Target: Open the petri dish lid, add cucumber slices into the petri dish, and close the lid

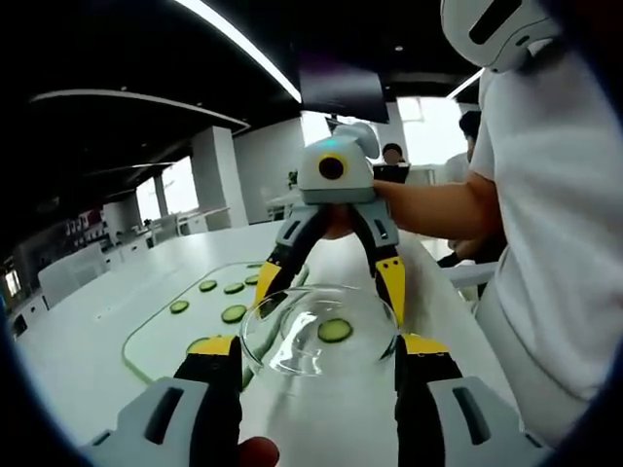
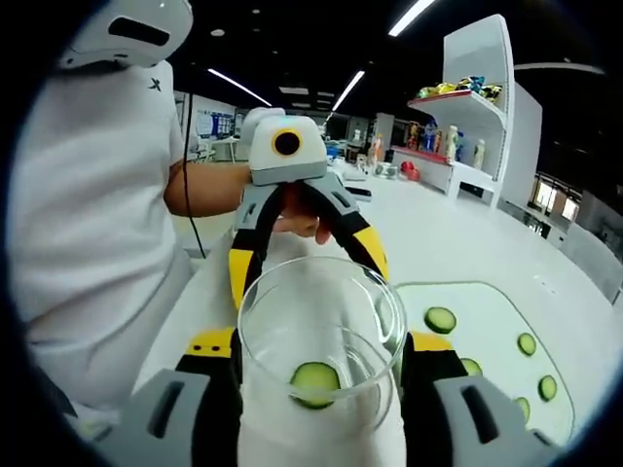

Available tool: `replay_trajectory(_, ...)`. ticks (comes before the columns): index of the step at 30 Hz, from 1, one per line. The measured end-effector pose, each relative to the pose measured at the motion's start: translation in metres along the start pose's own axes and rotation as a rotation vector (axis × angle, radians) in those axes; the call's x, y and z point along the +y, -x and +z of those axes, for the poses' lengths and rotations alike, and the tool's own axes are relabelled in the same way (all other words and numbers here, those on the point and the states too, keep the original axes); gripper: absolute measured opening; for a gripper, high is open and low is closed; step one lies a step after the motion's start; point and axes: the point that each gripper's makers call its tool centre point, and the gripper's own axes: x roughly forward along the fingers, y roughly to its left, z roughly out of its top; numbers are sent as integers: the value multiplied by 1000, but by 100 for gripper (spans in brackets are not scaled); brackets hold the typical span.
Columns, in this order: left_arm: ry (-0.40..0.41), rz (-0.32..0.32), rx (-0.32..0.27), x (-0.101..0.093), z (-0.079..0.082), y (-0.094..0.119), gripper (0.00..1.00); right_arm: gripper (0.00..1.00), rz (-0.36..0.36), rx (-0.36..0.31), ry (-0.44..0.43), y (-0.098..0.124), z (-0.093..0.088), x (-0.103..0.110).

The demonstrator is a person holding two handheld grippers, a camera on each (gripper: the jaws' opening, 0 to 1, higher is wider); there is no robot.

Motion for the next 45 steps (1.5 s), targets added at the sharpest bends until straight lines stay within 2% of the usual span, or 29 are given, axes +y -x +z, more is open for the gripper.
replay_trajectory(17, -3, -27, -13, -5, 2, -17, 62, 65, -15, 27, -12, 12, -10, 3)
replay_trajectory(45, 23, -52, -18, -10, 0, -27, 61, 65, -18, 33, -22, 21, -17, 7)
